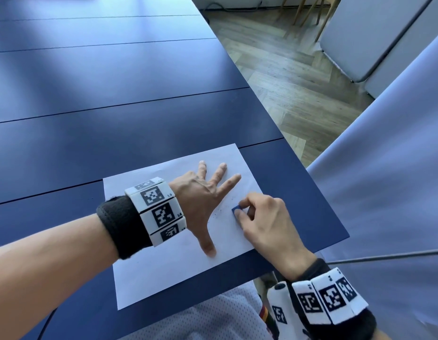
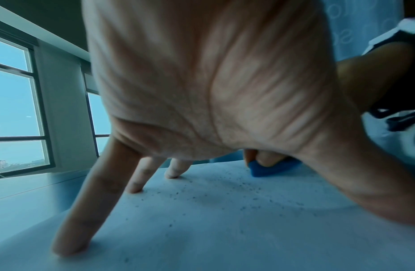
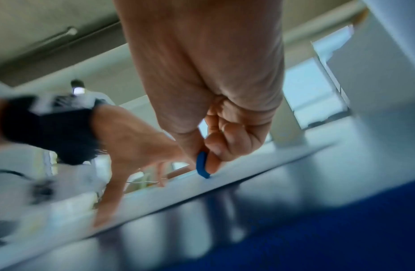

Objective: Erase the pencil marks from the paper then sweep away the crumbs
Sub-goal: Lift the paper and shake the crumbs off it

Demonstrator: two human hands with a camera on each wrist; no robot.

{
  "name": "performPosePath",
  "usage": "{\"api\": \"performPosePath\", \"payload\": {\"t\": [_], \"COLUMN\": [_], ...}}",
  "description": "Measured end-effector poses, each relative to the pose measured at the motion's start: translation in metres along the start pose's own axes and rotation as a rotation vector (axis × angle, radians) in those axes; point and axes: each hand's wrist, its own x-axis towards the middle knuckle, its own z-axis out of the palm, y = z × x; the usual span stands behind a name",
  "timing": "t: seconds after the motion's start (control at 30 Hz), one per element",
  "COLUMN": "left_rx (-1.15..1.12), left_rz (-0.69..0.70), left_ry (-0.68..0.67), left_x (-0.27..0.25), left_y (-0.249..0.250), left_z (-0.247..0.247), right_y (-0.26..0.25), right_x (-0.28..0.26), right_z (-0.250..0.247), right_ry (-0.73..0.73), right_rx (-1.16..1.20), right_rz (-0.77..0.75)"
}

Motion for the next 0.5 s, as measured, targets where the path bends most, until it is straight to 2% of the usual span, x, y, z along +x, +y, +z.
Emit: {"api": "performPosePath", "payload": {"t": [0.07,0.17,0.23,0.4,0.5], "left_rx": [-0.005,0.0,0.001,-0.045,-0.062], "left_rz": [0.001,-0.004,-0.006,0.004,-0.016], "left_ry": [-0.002,0.001,-0.004,-0.011,-0.023], "left_x": [-0.001,-0.001,-0.002,-0.009,-0.013], "left_y": [0.0,0.001,0.001,-0.009,-0.014], "left_z": [-0.001,0.0,-0.001,-0.005,-0.003], "right_y": [0.003,-0.014,-0.013,0.021,0.04], "right_x": [0.008,-0.004,-0.003,0.041,0.063], "right_z": [-0.003,0.003,-0.004,-0.047,-0.055], "right_ry": [0.03,-0.142,-0.223,0.049,0.069], "right_rx": [-0.036,-0.023,-0.006,-0.042,-0.088], "right_rz": [0.006,-0.081,-0.074,0.079,0.161]}}
